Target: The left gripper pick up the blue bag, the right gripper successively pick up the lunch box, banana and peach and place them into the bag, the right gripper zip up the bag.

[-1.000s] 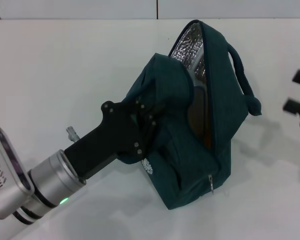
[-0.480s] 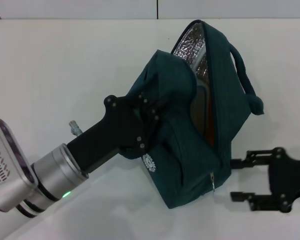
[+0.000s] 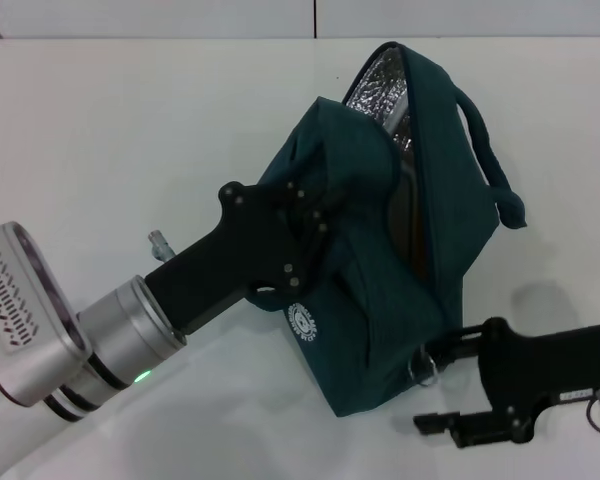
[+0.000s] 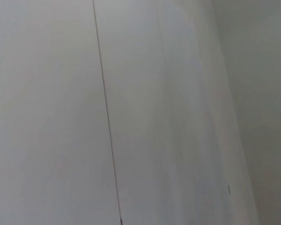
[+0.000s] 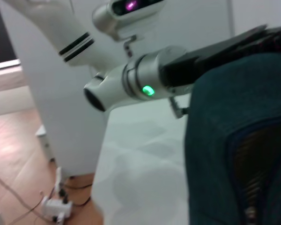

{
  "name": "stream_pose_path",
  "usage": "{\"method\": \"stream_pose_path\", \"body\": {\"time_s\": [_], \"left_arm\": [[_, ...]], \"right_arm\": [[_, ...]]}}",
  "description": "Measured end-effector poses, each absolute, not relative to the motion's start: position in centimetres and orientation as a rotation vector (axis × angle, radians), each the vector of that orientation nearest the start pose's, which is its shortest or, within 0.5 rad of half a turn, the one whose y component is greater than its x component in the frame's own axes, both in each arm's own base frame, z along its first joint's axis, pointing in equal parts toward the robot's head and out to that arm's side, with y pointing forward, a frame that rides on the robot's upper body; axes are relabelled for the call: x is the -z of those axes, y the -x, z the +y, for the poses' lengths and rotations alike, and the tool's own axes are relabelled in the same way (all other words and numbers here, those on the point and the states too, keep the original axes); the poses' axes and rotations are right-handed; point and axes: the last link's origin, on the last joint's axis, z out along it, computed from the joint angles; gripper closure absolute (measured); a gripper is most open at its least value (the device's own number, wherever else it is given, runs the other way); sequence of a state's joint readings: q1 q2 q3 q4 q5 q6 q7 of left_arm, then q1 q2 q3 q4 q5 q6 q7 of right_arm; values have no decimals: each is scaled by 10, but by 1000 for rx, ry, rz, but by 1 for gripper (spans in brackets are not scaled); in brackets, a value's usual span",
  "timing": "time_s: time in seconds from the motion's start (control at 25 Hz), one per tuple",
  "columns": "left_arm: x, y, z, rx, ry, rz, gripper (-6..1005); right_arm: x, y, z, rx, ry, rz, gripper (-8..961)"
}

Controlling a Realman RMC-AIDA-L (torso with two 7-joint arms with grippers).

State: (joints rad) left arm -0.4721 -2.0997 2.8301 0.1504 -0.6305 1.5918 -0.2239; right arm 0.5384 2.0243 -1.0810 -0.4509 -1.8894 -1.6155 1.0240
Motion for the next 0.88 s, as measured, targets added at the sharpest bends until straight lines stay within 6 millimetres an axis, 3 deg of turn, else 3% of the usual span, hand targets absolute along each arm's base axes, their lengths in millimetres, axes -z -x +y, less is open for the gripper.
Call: {"method": "stream_pose_path", "body": {"time_s": [0.24, 0.64, 0.88], "left_arm": [[80, 233, 260, 1176, 2237, -53, 956], [79, 234, 259, 1172, 2230, -55, 956], [79, 235, 259, 1174, 2218, -67, 954]], "right_arm": [[55, -256, 279, -615, 3169, 123, 417], [49, -258, 283, -638, 3117, 122, 465], [43, -260, 284, -662, 3066, 58, 717]]}}
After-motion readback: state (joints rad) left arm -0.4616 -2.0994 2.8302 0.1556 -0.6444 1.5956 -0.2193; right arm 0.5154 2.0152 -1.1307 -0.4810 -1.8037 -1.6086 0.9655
